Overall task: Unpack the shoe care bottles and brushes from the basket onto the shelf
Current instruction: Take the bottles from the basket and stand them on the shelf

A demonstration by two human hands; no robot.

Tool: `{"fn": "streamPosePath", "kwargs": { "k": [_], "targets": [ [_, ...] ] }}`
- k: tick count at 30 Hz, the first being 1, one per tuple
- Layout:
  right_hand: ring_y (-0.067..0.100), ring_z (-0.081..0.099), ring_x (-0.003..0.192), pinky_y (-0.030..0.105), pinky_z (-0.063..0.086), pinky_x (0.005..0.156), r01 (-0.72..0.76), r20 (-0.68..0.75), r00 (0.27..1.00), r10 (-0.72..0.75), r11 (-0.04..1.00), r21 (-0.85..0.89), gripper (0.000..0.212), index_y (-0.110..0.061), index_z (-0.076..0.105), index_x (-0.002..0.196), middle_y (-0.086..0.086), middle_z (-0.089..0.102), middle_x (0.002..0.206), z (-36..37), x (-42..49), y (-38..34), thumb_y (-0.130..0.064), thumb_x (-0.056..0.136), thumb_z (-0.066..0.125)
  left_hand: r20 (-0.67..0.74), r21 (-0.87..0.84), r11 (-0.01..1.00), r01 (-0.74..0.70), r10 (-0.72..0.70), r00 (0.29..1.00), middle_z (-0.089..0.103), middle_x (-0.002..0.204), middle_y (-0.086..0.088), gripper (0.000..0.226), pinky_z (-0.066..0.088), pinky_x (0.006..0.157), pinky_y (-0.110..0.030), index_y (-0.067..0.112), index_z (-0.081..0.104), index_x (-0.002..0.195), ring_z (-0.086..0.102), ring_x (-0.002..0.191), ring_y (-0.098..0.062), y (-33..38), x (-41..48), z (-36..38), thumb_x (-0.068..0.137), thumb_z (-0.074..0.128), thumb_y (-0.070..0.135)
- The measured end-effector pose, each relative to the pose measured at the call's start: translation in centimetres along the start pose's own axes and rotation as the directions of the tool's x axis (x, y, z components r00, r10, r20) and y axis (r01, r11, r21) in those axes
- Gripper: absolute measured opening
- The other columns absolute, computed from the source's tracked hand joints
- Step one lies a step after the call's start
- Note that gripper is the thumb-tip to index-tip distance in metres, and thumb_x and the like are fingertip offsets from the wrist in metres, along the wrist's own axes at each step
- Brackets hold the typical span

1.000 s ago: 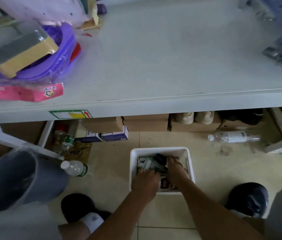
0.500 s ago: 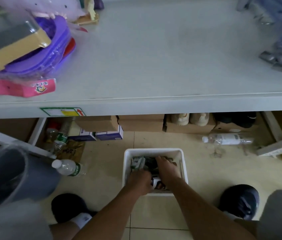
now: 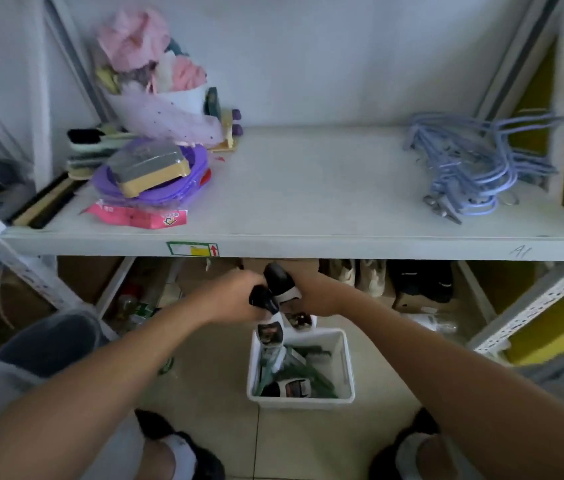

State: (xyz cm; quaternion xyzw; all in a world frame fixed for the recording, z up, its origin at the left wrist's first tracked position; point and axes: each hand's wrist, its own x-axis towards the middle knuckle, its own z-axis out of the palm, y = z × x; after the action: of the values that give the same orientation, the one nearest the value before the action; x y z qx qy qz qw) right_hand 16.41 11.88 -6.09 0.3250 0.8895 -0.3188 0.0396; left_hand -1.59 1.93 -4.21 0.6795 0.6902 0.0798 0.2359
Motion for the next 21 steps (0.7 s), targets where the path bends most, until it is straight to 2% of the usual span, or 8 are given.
{"fn": "streamPosePath", "kwargs": {
  "k": [2,5,9,12,14,17,19,21],
  "targets": [
    [0.018,0.059,0.108,0.032,0.046,0.09,0.049,-0.053,0.997,-0.048,0.999,0.023,0.046,-0.02,0.056,0.129,0.0,0.065,0.123,-2.7,-1.2,-1.8,-0.028,0.087,0.071,-0.124,-0.042,0.999,-0.035,0.03,0.992,0.064,0.077,0.015,0.026,0.043,0.058,-0.021,0.035,0.058,0.078,0.059,0.071,0.004,0.8,-1.3,-3.4,0.072,0.083,0.035],
    [0.018,0.062,0.104,0.032,0.047,0.086,0.091,-0.131,0.988,-0.083,0.994,0.053,0.039,-0.021,0.058,0.124,-0.001,0.067,0.116,-6.2,-2.8,-3.8,-0.031,0.088,0.07,-0.244,-0.115,0.99,-0.077,0.047,0.969,0.066,0.093,0.017,0.03,0.047,0.069,-0.02,0.036,0.063,0.098,0.06,0.083,0.003,2.1,-2.6,-7.1,0.077,0.084,0.038],
    [0.013,0.064,0.098,0.028,0.048,0.082,0.108,-0.24,0.968,-0.072,0.984,0.139,0.032,-0.025,0.06,0.117,-0.006,0.069,0.108,-9.9,-3.5,-5.4,-0.031,0.088,0.073,-0.382,-0.187,0.973,-0.137,0.056,0.923,0.064,0.098,0.017,0.03,0.04,0.059,-0.009,0.03,0.061,0.106,0.063,0.073,0.003,3.3,-2.3,-10.5,0.084,0.08,0.03],
    [0.013,0.065,0.097,0.027,0.048,0.082,0.118,-0.311,0.949,-0.045,0.968,0.22,0.027,-0.03,0.061,0.111,-0.009,0.069,0.106,-11.6,-2.8,-5.7,-0.03,0.088,0.074,-0.427,-0.205,0.972,-0.112,0.014,0.904,0.064,0.108,0.016,0.035,0.043,0.057,-0.016,0.031,0.058,0.117,0.068,0.07,-0.004,3.3,-1.1,-12.1,0.088,0.076,0.035],
    [0.012,0.064,0.097,0.028,0.048,0.082,0.094,-0.35,0.937,-0.002,0.964,0.247,0.024,-0.027,0.065,0.11,-0.008,0.07,0.106,-12.6,-1.5,-5.3,-0.031,0.088,0.073,-0.444,-0.19,0.978,-0.089,-0.005,0.896,0.065,0.112,0.013,0.042,0.042,0.063,-0.017,0.03,0.055,0.126,0.067,0.079,-0.004,2.8,0.2,-12.7,0.09,0.073,0.04],
    [0.016,0.065,0.093,0.03,0.049,0.078,0.07,-0.422,0.905,0.061,0.955,0.288,0.026,-0.024,0.066,0.112,-0.006,0.071,0.101,-13.5,1.0,-3.8,-0.03,0.088,0.073,-0.453,-0.188,0.981,-0.052,-0.04,0.891,0.065,0.105,0.011,0.047,0.045,0.07,-0.02,0.026,0.053,0.133,0.065,0.089,-0.006,1.8,2.3,-12.7,0.092,0.068,0.044],
    [0.02,0.067,0.088,0.033,0.054,0.073,0.065,-0.44,0.89,0.118,0.922,0.381,0.025,-0.025,0.064,0.113,-0.004,0.071,0.099,-13.7,2.9,-2.7,-0.029,0.089,0.071,-0.438,-0.205,0.978,-0.04,-0.055,0.897,0.064,0.113,0.006,0.048,0.051,0.08,-0.029,0.023,0.05,0.135,0.064,0.097,-0.011,1.3,4.0,-12.5,0.094,0.064,0.046],
    [0.02,0.069,0.088,0.031,0.059,0.068,0.084,-0.435,0.886,0.159,0.869,0.488,0.026,-0.024,0.063,0.116,0.0,0.071,0.099,-14.0,5.1,-2.0,-0.025,0.09,0.07,-0.431,-0.22,0.974,-0.052,-0.049,0.901,0.064,0.123,0.001,0.047,0.051,0.089,-0.034,0.02,0.05,0.135,0.061,0.104,-0.013,1.3,6.3,-12.7,0.097,0.059,0.045]
  ]
}}
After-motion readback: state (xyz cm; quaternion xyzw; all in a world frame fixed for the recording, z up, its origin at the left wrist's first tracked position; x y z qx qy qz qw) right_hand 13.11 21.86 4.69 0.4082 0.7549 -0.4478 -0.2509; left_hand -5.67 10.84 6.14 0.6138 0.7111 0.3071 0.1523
